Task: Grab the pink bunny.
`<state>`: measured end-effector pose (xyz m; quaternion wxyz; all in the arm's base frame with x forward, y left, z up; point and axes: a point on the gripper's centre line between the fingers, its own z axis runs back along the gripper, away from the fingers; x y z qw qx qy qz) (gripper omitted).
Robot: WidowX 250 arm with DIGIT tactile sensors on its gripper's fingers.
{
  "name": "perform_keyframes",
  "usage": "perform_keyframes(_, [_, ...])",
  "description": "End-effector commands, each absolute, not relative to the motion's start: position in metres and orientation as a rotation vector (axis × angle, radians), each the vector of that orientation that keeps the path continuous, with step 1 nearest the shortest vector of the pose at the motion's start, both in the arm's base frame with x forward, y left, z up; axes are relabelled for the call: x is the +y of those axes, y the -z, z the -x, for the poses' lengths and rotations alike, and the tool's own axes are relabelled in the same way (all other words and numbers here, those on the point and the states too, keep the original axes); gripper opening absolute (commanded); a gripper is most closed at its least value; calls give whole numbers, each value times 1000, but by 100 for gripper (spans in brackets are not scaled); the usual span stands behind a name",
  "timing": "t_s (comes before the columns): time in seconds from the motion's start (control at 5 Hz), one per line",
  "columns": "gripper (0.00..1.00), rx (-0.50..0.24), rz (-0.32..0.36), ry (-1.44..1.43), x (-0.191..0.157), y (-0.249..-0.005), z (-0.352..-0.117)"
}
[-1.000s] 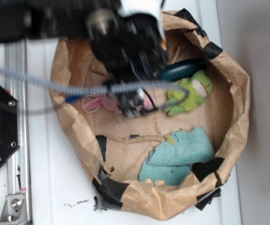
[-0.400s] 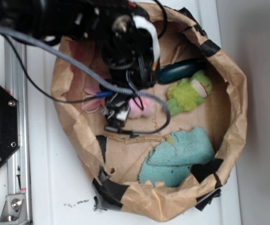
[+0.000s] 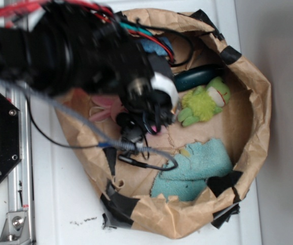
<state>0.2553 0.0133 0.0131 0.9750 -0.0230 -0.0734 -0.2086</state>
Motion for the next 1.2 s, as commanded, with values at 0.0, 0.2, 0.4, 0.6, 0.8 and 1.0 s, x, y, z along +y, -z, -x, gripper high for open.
perform_keyframes(0.0, [0,-211,-14,371,5,-29,-263])
perform_keyframes(0.2, [0,-306,19,302,14,-76,-272])
perform_keyframes(0.4, [0,-400,132,180,18,-123,-282])
perform_keyframes(0.6, [0,-442,181,121,10,-146,-286])
perform_keyframes(0.8, [0,-436,158,74,7,-146,-285])
perform_keyframes(1.0, [0,-420,129,54,7,-140,-286])
